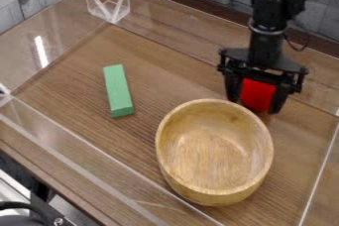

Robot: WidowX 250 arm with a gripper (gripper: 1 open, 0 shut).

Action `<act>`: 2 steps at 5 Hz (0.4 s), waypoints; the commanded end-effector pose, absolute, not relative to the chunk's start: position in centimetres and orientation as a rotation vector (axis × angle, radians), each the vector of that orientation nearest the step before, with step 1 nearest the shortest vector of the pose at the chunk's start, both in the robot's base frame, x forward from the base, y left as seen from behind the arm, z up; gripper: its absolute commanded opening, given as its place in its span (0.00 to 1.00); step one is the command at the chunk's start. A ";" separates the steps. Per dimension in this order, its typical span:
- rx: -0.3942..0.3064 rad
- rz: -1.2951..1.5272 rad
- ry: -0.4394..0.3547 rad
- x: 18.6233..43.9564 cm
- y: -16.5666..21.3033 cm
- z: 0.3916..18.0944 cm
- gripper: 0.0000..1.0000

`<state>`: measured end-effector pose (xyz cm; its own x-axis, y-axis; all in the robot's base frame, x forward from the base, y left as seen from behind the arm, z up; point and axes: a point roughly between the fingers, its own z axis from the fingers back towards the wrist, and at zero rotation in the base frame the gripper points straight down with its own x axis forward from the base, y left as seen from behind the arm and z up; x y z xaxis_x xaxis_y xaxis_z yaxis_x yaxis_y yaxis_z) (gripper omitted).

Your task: Move the red fruit to the left

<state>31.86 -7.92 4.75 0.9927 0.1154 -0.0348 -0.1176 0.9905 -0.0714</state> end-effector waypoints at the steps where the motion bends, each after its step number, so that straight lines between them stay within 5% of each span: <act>1: -0.088 0.143 -0.053 34.4 -8.5 6.3 1.00; 2: -0.091 0.084 -0.058 35.0 -8.9 7.5 1.00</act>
<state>33.99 -8.47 5.64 0.9951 0.0985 -0.0098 -0.0990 0.9922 -0.0759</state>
